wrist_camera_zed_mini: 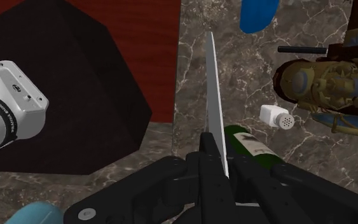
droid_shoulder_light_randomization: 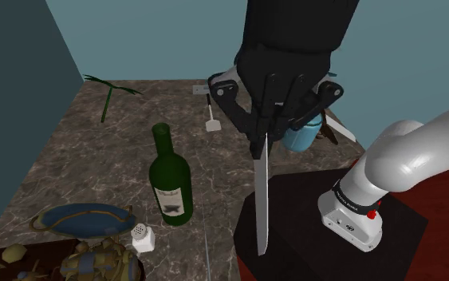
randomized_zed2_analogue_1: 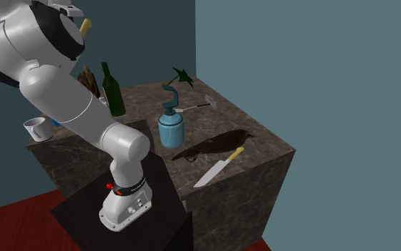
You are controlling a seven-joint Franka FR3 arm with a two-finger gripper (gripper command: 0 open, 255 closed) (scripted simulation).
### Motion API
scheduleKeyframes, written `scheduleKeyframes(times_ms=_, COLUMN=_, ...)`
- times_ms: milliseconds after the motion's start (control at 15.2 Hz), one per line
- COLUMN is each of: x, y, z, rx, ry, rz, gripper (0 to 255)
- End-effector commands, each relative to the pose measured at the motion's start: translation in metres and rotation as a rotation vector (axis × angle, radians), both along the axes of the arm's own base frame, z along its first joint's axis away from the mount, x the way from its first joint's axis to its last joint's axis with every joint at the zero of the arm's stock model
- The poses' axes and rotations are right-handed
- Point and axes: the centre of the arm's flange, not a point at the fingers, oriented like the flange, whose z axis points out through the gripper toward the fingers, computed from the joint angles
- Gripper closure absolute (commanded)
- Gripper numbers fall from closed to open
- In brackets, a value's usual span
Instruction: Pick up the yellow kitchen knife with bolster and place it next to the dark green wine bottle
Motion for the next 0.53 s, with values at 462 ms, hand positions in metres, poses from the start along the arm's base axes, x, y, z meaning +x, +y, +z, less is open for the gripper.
scheduleKeyframes(times_ms=462, x=0.000, y=0.000, z=-0.048, rx=0.000, ry=0.000, rz=0.000, gripper=255)
